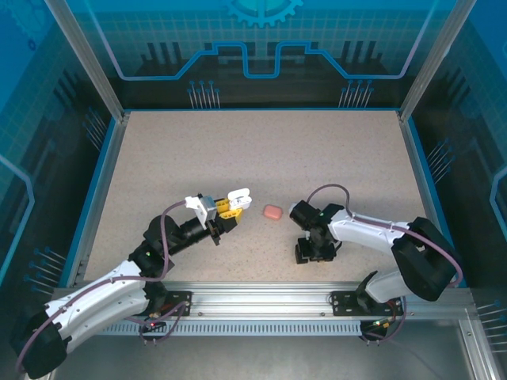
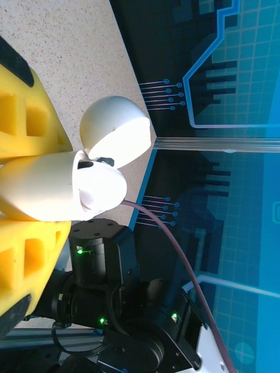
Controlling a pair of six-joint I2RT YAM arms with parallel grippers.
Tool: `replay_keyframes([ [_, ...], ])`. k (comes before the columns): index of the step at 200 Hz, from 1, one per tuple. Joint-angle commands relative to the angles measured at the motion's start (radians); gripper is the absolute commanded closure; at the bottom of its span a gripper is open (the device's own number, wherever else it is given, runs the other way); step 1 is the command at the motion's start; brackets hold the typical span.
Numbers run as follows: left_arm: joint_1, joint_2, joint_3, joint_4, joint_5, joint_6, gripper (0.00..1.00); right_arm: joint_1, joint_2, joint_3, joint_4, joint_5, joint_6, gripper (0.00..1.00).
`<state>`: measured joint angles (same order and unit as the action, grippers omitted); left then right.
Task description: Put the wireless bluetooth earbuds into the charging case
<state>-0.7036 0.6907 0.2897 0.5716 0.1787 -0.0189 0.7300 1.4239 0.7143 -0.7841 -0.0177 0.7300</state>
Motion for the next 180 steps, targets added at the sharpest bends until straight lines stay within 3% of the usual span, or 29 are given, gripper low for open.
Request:
replay_keyframes([
  [1, -0.005, -0.017, -0.001, 0.008, -0.015, 0.019, 1.00, -0.029, 0.012, 0.031, 0.012, 0.031, -0.044, 0.46],
  [71, -0.005, -0.016, 0.006, -0.002, -0.015, 0.021, 1.00, -0.123, 0.072, 0.071, 0.087, 0.030, -0.124, 0.46],
  [180, -0.006, -0.026, 0.012, -0.018, -0.019, 0.025, 1.00, -0.141, 0.162, 0.186, 0.186, -0.056, -0.181, 0.46],
])
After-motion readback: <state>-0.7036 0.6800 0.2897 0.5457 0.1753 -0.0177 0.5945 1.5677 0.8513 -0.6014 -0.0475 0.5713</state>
